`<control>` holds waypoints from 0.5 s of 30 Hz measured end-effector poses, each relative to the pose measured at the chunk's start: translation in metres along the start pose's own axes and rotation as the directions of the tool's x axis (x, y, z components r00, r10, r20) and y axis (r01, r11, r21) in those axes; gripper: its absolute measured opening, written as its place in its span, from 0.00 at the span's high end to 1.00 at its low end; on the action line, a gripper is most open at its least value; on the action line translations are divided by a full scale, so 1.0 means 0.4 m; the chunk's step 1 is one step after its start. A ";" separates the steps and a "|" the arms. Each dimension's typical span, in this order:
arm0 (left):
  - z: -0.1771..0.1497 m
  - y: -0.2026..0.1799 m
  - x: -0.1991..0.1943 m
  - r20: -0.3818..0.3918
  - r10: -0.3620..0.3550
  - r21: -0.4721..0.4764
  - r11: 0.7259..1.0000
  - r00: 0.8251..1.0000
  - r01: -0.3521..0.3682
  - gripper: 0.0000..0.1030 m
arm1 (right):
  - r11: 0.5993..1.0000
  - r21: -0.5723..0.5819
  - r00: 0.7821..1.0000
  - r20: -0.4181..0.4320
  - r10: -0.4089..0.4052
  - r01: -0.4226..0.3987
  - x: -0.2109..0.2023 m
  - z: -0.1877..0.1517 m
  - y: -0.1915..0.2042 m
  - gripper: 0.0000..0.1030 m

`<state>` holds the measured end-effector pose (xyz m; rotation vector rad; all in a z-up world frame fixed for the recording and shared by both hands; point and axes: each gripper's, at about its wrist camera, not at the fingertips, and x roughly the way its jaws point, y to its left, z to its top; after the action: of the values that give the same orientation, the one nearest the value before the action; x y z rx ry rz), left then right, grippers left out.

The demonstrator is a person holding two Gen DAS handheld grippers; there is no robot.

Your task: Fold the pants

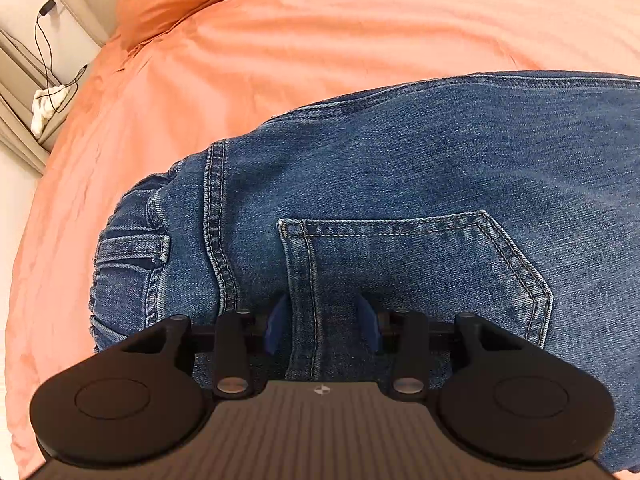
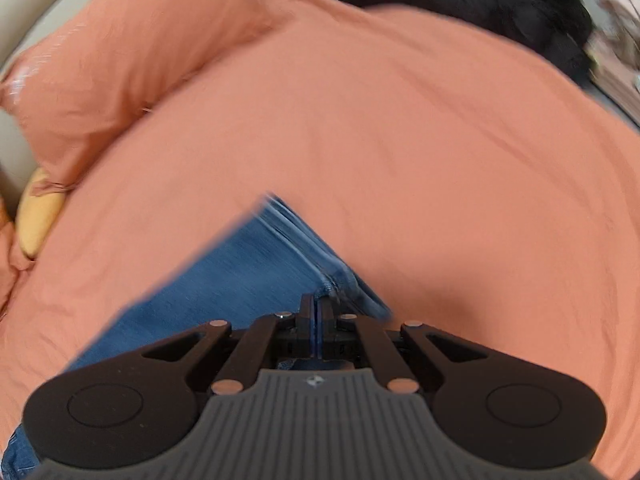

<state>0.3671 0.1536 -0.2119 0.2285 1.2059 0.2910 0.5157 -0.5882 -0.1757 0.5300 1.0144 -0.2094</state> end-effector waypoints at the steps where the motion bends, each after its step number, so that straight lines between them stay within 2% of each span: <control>1: 0.000 -0.001 -0.001 0.000 0.001 0.000 1.000 1.000 -0.001 0.52 | 1.000 -0.020 0.999 0.026 0.023 -0.022 -0.021 0.023 0.036 1.00; 2: 0.000 -0.002 -0.002 0.000 0.002 -0.002 1.000 1.000 -0.002 0.52 | 0.997 -0.035 0.996 0.064 0.064 -0.062 -0.050 0.046 0.073 1.00; 4: 0.000 0.000 -0.003 0.001 -0.001 -0.005 1.000 1.000 0.001 0.52 | 0.983 -0.080 0.971 0.159 0.176 -0.165 -0.121 0.079 0.133 1.00; 6: -0.001 0.002 -0.004 0.005 -0.005 -0.007 1.000 1.000 0.005 0.52 | 0.973 -0.131 0.949 0.230 0.217 -0.190 -0.182 0.082 0.165 1.00; 7: -0.003 0.004 -0.004 0.008 -0.007 -0.007 1.000 1.000 0.007 0.52 | 0.974 -0.146 0.947 0.246 0.207 -0.175 -0.193 0.075 0.162 1.00; 8: -0.005 0.003 -0.004 0.011 -0.006 -0.005 1.000 1.000 0.006 0.52 | 0.981 -0.149 0.958 0.237 0.161 -0.128 -0.175 0.065 0.157 1.00; 10: -0.008 0.002 -0.004 0.015 -0.003 -0.002 1.000 1.000 0.003 0.52 | 0.993 -0.119 0.988 0.151 0.034 -0.016 -0.096 0.041 0.106 1.00; 11: -0.009 0.001 -0.005 0.017 -0.001 -0.001 1.000 1.000 0.001 0.52 | 0.996 -0.086 0.994 0.110 0.001 0.008 -0.054 0.026 0.069 1.00; 15: -0.003 -0.001 -0.006 0.006 0.000 0.011 1.000 1.000 0.000 0.52 | 0.997 -0.033 0.998 0.011 -0.066 0.067 0.062 -0.035 -0.009 1.00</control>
<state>0.3654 0.1523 -0.2104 0.2389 1.2017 0.2830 0.5167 -0.5824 -0.2038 0.4653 1.0252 -0.2537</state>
